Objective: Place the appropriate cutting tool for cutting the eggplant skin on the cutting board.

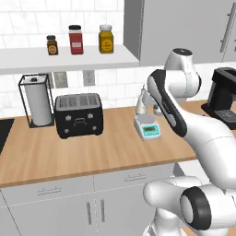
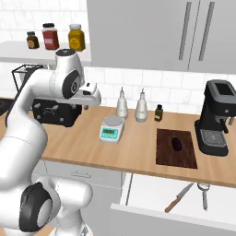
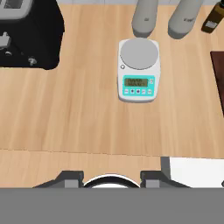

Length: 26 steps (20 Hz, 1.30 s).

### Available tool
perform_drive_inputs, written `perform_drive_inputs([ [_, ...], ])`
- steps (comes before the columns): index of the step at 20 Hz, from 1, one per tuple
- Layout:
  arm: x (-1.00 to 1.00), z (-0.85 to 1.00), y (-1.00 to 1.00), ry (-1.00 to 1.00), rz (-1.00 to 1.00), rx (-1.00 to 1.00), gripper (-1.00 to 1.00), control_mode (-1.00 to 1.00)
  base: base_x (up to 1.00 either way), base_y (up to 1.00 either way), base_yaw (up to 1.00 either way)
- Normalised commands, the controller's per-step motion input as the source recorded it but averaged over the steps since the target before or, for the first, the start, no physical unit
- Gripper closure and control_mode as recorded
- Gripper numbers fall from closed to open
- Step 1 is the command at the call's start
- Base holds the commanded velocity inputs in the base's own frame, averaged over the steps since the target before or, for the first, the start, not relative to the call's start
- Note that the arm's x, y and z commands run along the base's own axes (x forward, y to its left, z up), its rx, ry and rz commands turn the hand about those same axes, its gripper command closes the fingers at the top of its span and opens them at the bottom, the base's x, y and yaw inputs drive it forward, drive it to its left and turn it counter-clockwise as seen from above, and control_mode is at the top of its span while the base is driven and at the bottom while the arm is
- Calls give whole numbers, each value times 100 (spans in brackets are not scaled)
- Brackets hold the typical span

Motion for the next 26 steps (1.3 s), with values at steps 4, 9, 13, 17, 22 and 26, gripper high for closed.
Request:
perform_drive_inputs([
  [4, -3, -8, -15, 0, 0, 0, -100, -100, 0, 0, 0],
  [9, -74, -7, -96, -11, 1, 13, -100, -100, 0, 0, 0],
  [13, -88, -3, -100, -12, 0, 9, -100, -100, 0, 0, 0],
  [17, -44, -13, -100, 0, 0, 5, -100, -100, 0, 0, 0],
  [22, -8, -31, -100, 11, 0, 3, -100, -100, 0, 0, 0],
  [26, 4, -52, -100, 18, 0, 2, -100, -100, 0, 0, 0],
])
